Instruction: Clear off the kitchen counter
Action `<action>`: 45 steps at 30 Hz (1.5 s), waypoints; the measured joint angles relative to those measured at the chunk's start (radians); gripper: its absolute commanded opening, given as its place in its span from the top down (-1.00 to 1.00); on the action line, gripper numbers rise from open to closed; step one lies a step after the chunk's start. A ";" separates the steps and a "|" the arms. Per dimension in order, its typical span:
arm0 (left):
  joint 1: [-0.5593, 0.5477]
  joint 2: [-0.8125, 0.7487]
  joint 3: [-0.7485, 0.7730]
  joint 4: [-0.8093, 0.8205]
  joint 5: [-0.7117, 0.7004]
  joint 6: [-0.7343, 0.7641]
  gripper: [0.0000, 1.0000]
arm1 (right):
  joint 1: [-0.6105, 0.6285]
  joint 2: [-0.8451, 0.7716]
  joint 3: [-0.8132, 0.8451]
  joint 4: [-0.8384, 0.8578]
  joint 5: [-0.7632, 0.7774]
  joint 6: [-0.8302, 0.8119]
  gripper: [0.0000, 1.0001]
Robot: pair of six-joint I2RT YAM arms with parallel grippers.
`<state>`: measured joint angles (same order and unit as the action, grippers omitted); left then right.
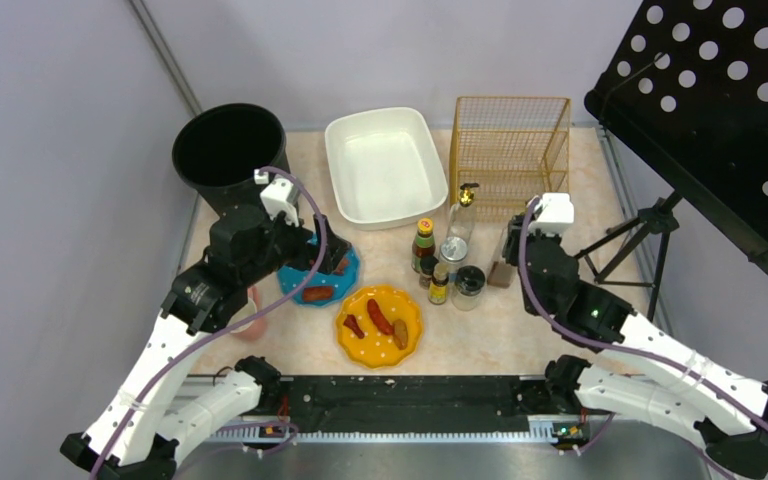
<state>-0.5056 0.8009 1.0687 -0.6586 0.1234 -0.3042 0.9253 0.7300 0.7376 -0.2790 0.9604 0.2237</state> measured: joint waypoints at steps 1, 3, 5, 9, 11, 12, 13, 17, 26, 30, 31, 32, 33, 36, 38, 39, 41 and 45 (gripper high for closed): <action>0.000 0.000 0.000 0.000 0.000 0.000 -0.98 | 0.000 0.004 0.019 0.008 0.000 -0.014 1.00; 0.000 0.000 -0.002 0.000 0.000 0.000 -0.98 | 0.000 0.013 0.056 0.027 0.002 -0.035 1.00; 0.000 0.000 -0.006 0.001 0.000 0.000 -0.98 | 0.000 0.028 0.096 0.040 0.005 -0.065 1.00; 0.000 0.000 -0.013 0.000 0.000 0.000 -0.98 | 0.000 0.093 0.202 0.072 0.021 -0.144 1.00; 0.000 -0.001 -0.013 0.001 0.000 0.000 -0.98 | 0.000 0.136 0.268 0.092 0.031 -0.193 1.00; 0.000 -0.002 -0.013 0.001 0.000 0.000 -0.98 | 0.000 0.152 0.291 0.106 0.035 -0.214 1.00; 0.000 -0.003 -0.013 0.001 0.000 0.000 -0.98 | 0.000 0.169 0.315 0.125 0.040 -0.237 1.00; 0.000 -0.011 -0.016 0.004 0.002 0.000 -0.98 | 0.000 0.235 0.392 0.244 0.062 -0.363 1.00; 0.000 -0.011 -0.018 0.008 0.011 0.000 -0.97 | -0.135 0.405 0.524 0.435 -0.041 -0.521 1.00; 0.000 -0.011 -0.024 0.014 0.011 -0.001 -0.95 | -0.245 0.481 0.594 0.455 -0.135 -0.512 1.00; 0.000 -0.011 -0.026 0.014 0.012 -0.001 -0.95 | -0.258 0.500 0.610 0.463 -0.153 -0.512 1.00; 0.000 -0.011 -0.027 0.014 0.014 -0.001 -0.95 | -0.274 0.523 0.629 0.469 -0.179 -0.512 1.00; 0.000 -0.010 -0.028 0.014 0.014 -0.001 -0.95 | -0.285 0.542 0.644 0.473 -0.203 -0.511 1.00; 0.000 -0.006 -0.030 0.015 0.016 -0.001 -0.95 | -0.313 0.594 0.672 0.499 -0.297 -0.504 1.00; 0.000 -0.006 -0.033 0.016 0.019 -0.001 -0.95 | -0.327 0.619 0.673 0.524 -0.349 -0.499 1.00; 0.000 -0.006 -0.035 0.018 0.023 -0.001 -0.94 | -0.335 0.633 0.676 0.532 -0.379 -0.498 1.00; 0.000 -0.006 -0.041 0.023 0.033 -0.002 -0.93 | -0.360 0.663 0.679 0.566 -0.447 -0.494 1.00; 0.003 0.001 -0.046 0.025 0.068 -0.009 -0.92 | -0.413 0.711 0.679 0.628 -0.560 -0.494 1.00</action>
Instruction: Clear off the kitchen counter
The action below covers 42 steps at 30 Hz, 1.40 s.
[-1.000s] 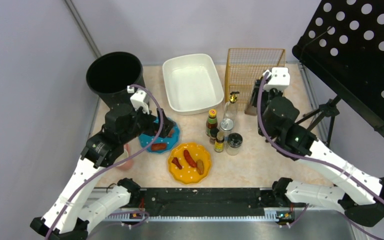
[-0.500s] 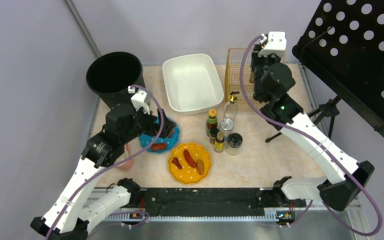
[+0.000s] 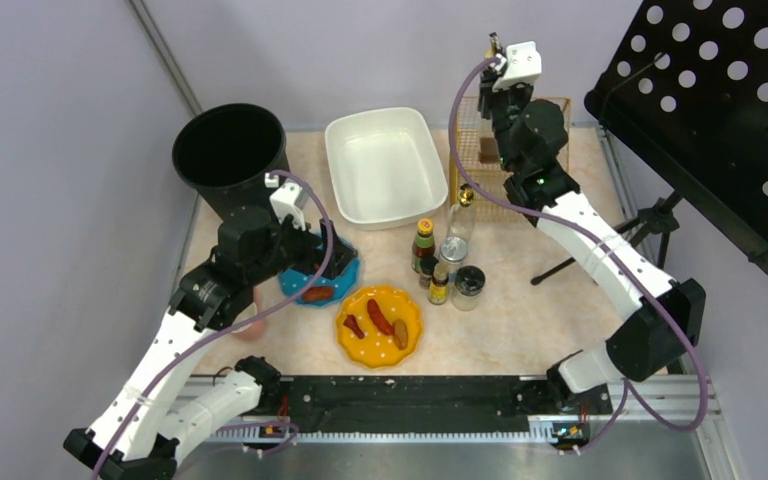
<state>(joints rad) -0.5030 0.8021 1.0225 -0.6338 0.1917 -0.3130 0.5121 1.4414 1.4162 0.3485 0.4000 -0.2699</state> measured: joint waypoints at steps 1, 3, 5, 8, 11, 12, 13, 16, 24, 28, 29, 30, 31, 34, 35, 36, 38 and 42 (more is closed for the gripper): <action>0.000 0.005 0.000 0.002 0.007 0.000 -0.92 | -0.011 0.010 0.000 0.015 -0.023 0.002 1.00; 0.000 0.015 0.000 0.005 0.021 -0.002 -0.92 | -0.036 0.029 0.008 0.031 -0.068 0.007 1.00; 0.001 0.024 -0.001 0.006 0.030 -0.003 -0.91 | -0.055 0.049 0.021 0.043 -0.098 0.011 1.00; 0.001 0.028 -0.004 0.005 0.037 -0.003 -0.91 | -0.080 0.077 0.042 0.083 -0.138 0.021 1.00; 0.002 0.027 -0.004 0.006 0.040 -0.003 -0.91 | -0.107 0.102 0.055 0.124 -0.170 0.042 1.00; 0.002 0.028 -0.004 0.005 0.040 -0.003 -0.91 | -0.116 0.109 0.058 0.134 -0.178 0.048 1.00; 0.002 0.028 -0.004 0.006 0.040 -0.003 -0.91 | -0.123 0.116 0.060 0.146 -0.183 0.055 1.00; 0.003 0.028 -0.004 0.006 0.040 -0.003 -0.91 | -0.142 0.153 0.090 0.184 -0.192 0.071 1.00; 0.004 0.034 -0.005 0.006 0.040 -0.003 -0.91 | -0.167 0.261 0.158 0.259 -0.208 0.125 1.00; 0.005 0.034 -0.005 0.006 0.040 -0.003 -0.91 | -0.176 0.305 0.168 0.306 -0.213 0.144 1.00; 0.005 0.034 -0.005 0.006 0.040 -0.003 -0.91 | -0.179 0.318 0.173 0.316 -0.214 0.150 1.00; 0.005 0.034 -0.005 0.006 0.040 -0.003 -0.91 | -0.182 0.330 0.177 0.323 -0.216 0.153 1.00; 0.005 0.034 -0.005 0.006 0.040 -0.003 -0.91 | -0.185 0.341 0.177 0.335 -0.217 0.159 1.00; 0.005 0.035 -0.005 0.006 0.040 -0.003 -0.91 | -0.195 0.373 0.178 0.363 -0.224 0.169 1.00; 0.006 0.035 -0.005 0.006 0.041 -0.003 -0.91 | -0.197 0.384 0.183 0.366 -0.226 0.171 1.00; 0.009 0.037 -0.005 0.006 0.044 -0.003 -0.91 | -0.200 0.396 0.189 0.369 -0.229 0.173 1.00; 0.012 0.041 -0.005 0.006 0.047 -0.003 -0.91 | -0.206 0.417 0.197 0.375 -0.237 0.178 1.00; 0.023 0.047 -0.006 0.006 0.054 -0.003 -0.91 | -0.214 0.445 0.204 0.388 -0.249 0.189 1.00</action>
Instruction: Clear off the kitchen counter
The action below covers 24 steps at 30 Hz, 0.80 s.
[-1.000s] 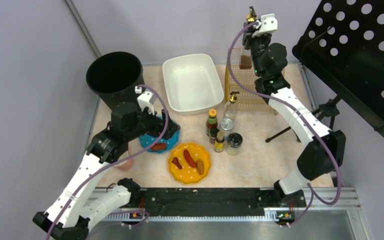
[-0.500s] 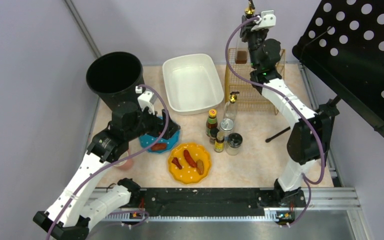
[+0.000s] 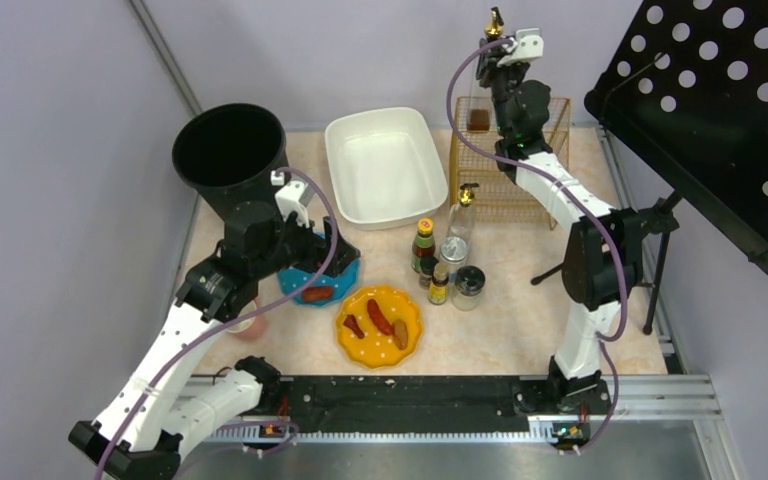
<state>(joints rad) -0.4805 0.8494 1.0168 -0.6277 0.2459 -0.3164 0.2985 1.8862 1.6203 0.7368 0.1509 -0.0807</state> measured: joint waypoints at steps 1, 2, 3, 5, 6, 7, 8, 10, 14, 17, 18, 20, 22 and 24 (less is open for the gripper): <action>0.003 0.000 0.000 0.000 0.002 0.000 -0.91 | -0.001 0.004 0.000 0.003 -0.001 0.004 1.00; 0.006 0.000 0.000 0.000 0.003 0.000 -0.91 | -0.002 0.006 0.000 0.004 -0.001 0.006 1.00; 0.011 0.000 0.000 0.000 0.005 0.000 -0.90 | -0.003 0.008 -0.002 0.004 -0.001 0.007 1.00; 0.016 0.000 0.000 0.000 0.007 0.000 -0.91 | -0.003 0.008 -0.003 0.005 -0.001 0.012 1.00; 0.016 0.000 0.000 0.000 0.008 0.000 -0.91 | -0.003 0.008 -0.006 0.009 -0.001 0.015 1.00; 0.018 0.000 0.000 0.000 0.010 -0.001 -0.90 | -0.005 0.008 -0.013 0.023 -0.001 0.020 1.00; 0.018 0.002 0.000 0.000 0.012 -0.001 -0.90 | -0.005 0.008 -0.023 0.037 -0.001 0.024 1.00; 0.020 0.006 0.000 0.000 0.016 -0.003 -0.90 | -0.008 0.008 -0.048 0.059 -0.001 0.033 1.00; 0.021 0.016 0.000 0.000 0.027 -0.005 -0.90 | -0.009 0.009 -0.103 0.064 -0.001 0.045 1.00; 0.021 0.018 0.000 0.000 0.027 -0.008 -0.90 | -0.009 0.015 -0.140 0.066 -0.002 0.053 1.00; 0.021 0.017 0.000 0.000 0.027 -0.008 -0.90 | -0.009 0.017 -0.151 0.066 -0.002 0.054 1.00; 0.021 0.017 0.000 0.000 0.028 -0.008 -0.90 | -0.009 0.017 -0.181 0.071 -0.003 0.057 1.00; 0.021 0.017 0.000 0.000 0.030 -0.009 -0.90 | -0.009 0.017 -0.206 0.072 -0.003 0.057 1.00; 0.021 0.017 0.000 0.000 0.031 -0.011 -0.90 | -0.009 0.017 -0.227 0.074 -0.003 0.058 1.00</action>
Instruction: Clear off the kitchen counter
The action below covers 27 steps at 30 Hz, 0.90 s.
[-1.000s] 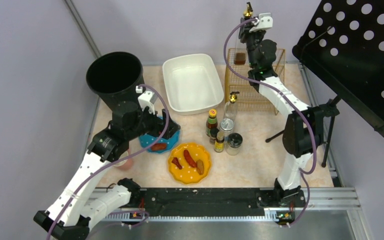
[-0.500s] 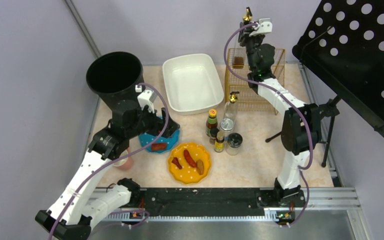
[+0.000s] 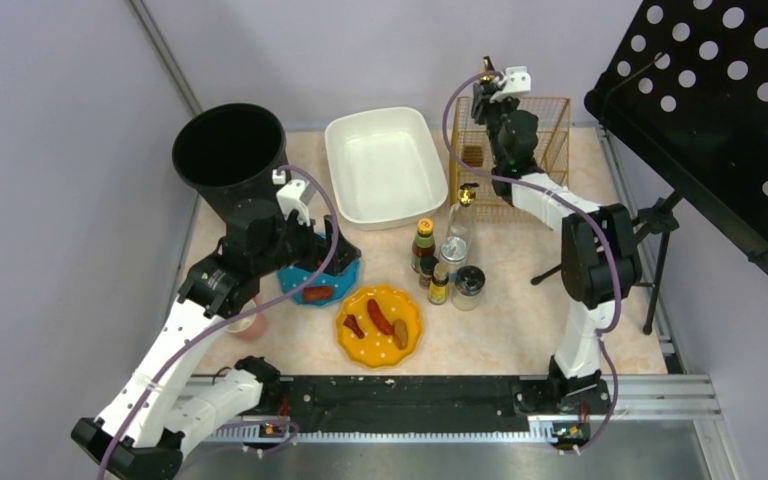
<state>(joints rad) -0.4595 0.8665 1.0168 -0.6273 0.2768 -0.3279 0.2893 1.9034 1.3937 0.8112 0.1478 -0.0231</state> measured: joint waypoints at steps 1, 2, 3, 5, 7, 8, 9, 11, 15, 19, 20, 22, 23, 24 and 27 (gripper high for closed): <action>0.000 0.000 0.000 0.000 0.000 0.000 -0.90 | 0.000 0.000 -0.009 0.006 0.000 0.000 1.00; 0.000 0.000 0.000 0.000 0.000 0.000 -0.90 | 0.000 0.000 -0.019 0.009 0.000 0.000 1.00; 0.000 0.000 0.000 0.000 0.000 -0.001 -0.90 | 0.000 0.000 -0.026 0.011 0.000 0.000 1.00; 0.000 0.000 0.000 0.000 0.002 -0.003 -0.90 | 0.000 0.000 -0.032 0.011 0.000 0.000 1.00; 0.000 0.000 -0.002 0.000 0.003 -0.004 -0.90 | 0.000 0.002 -0.035 0.011 0.000 0.000 1.00; 0.000 0.000 -0.003 0.000 0.004 -0.005 -0.90 | 0.000 0.002 -0.040 0.012 0.000 0.000 1.00; 0.000 0.000 -0.005 0.000 0.004 -0.006 -0.90 | 0.000 0.002 -0.042 0.011 0.000 0.000 1.00; 0.000 0.000 -0.006 0.000 0.004 -0.007 -0.90 | 0.000 0.002 -0.048 0.006 0.001 0.000 0.97; 0.000 -0.005 -0.008 0.000 0.003 -0.010 -0.90 | 0.000 0.002 -0.061 -0.006 0.001 0.001 0.75; 0.000 -0.013 -0.008 0.001 0.003 -0.010 -0.90 | 0.000 0.002 -0.071 -0.013 0.001 0.012 0.51; 0.000 -0.015 -0.009 0.000 0.003 -0.010 -0.90 | -0.002 0.002 -0.071 -0.014 0.001 0.017 0.45; 0.000 -0.017 -0.009 0.001 0.003 -0.010 -0.90 | -0.004 0.002 -0.072 -0.013 0.001 0.029 0.35; 0.000 -0.018 -0.009 0.000 0.003 -0.010 -0.91 | -0.005 0.002 -0.072 -0.014 0.001 0.032 0.29; 0.000 -0.018 -0.009 0.001 0.003 -0.010 -0.90 | -0.005 0.002 -0.072 -0.014 0.001 0.035 0.21; 0.000 -0.018 -0.009 0.001 0.004 -0.010 -0.90 | -0.005 0.001 -0.072 -0.021 0.002 0.049 -0.08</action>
<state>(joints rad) -0.4595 0.8482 1.0077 -0.6266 0.2806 -0.3382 0.2848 1.9045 1.3216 0.7906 0.1493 0.0257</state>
